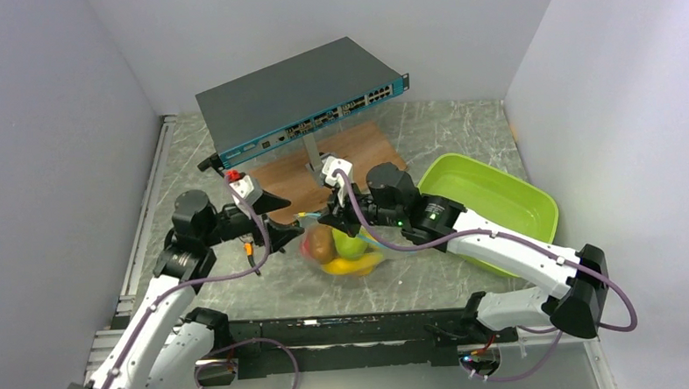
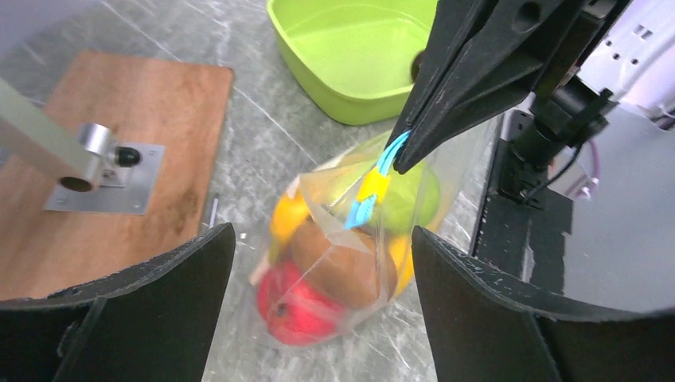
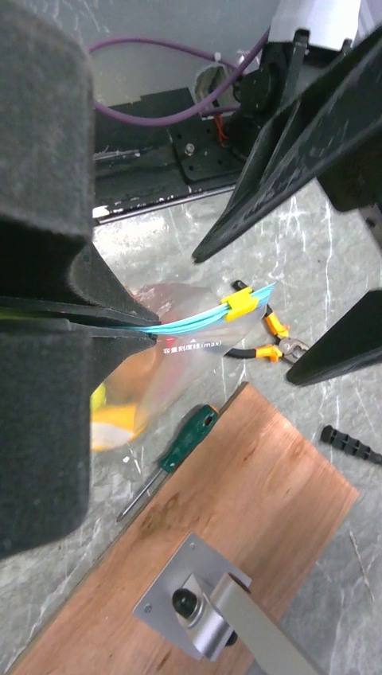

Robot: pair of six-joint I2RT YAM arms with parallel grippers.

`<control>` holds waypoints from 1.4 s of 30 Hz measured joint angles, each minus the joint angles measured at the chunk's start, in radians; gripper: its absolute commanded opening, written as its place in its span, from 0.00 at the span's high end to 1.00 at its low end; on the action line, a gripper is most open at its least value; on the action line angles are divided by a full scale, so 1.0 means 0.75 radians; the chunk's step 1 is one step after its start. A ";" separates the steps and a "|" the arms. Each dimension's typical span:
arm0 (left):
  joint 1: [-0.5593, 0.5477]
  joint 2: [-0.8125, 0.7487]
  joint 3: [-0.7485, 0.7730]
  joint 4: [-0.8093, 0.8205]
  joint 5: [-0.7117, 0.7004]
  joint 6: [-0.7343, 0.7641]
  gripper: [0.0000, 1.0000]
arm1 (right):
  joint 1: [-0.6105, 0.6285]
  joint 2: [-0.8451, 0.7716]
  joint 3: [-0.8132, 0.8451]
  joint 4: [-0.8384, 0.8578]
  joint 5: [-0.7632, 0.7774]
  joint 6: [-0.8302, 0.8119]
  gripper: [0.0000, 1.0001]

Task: Place the food in the zip-top bag and seal the zipper
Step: Zip the zipper food storage bag at the center of the board.

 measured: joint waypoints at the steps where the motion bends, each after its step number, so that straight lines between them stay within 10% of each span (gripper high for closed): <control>1: 0.000 0.045 0.002 0.018 0.038 0.004 0.18 | -0.009 0.003 0.002 -0.001 -0.019 0.005 1.00; 7: 0.002 0.193 -0.004 0.058 0.193 0.025 0.42 | -0.014 0.020 0.010 -0.005 -0.080 0.022 1.00; 17: 0.003 -0.036 -0.154 0.225 0.187 0.023 0.44 | -0.014 0.025 0.020 -0.010 -0.144 0.023 1.00; 28: -0.007 0.068 -0.152 0.279 0.231 0.007 1.00 | -0.014 0.025 0.020 -0.009 -0.167 0.023 1.00; 32: -0.009 0.069 -0.146 0.264 0.240 0.028 1.00 | -0.014 0.028 0.023 -0.012 -0.170 0.015 0.61; 42: -0.009 0.070 -0.145 0.251 0.285 0.029 1.00 | 0.129 0.120 0.155 -0.023 0.016 -0.097 0.62</control>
